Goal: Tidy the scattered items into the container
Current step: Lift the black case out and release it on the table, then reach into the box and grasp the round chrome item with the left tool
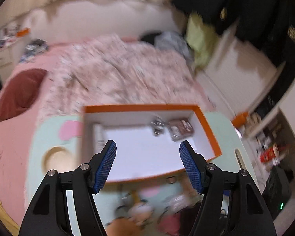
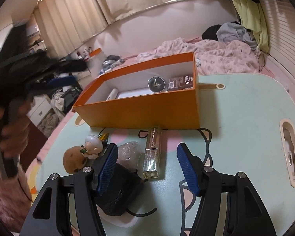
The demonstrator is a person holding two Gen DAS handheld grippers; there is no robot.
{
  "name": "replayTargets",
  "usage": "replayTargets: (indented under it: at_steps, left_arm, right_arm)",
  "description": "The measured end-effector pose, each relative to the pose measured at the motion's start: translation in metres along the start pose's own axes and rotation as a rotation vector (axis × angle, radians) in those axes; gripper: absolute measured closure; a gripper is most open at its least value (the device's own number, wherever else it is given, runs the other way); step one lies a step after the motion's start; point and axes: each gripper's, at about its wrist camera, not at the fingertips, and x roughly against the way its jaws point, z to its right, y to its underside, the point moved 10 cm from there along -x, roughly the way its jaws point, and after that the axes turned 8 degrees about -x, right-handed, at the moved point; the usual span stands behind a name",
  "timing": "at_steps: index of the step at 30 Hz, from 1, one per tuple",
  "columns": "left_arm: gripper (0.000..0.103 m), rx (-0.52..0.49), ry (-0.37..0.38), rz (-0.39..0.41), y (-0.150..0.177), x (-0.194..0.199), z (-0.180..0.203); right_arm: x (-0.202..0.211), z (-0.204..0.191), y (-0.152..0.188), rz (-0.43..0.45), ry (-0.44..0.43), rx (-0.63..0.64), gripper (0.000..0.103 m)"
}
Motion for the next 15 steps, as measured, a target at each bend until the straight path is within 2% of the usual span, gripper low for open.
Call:
replayTargets:
  at_steps: [3, 6, 10, 12, 15]
  left_arm:
    - [0.036, 0.033, 0.005, -0.158, 0.001, -0.052, 0.004]
    - [0.046, 0.092, -0.003, -0.237, 0.002, -0.091, -0.003]
    - [0.046, 0.102, -0.05, -0.175, -0.015, -0.105, -0.01]
    - [0.046, 0.106, -0.043, -0.153, -0.023, -0.107, -0.007]
    - [0.047, 0.117, -0.031, -0.196, -0.024, -0.117, -0.004]
  right_arm:
    - [0.0, 0.001, 0.0, 0.001, 0.004, 0.001, 0.04]
    - [0.001, 0.001, 0.001, 0.005, -0.002, -0.003, 0.039]
    - [0.002, 0.002, 0.004, -0.004, -0.035, -0.028, 0.037]
    - [0.003, 0.002, 0.005, -0.007, -0.05, -0.038, 0.037]
    - [0.004, 0.002, 0.005, -0.008, -0.064, -0.048, 0.036]
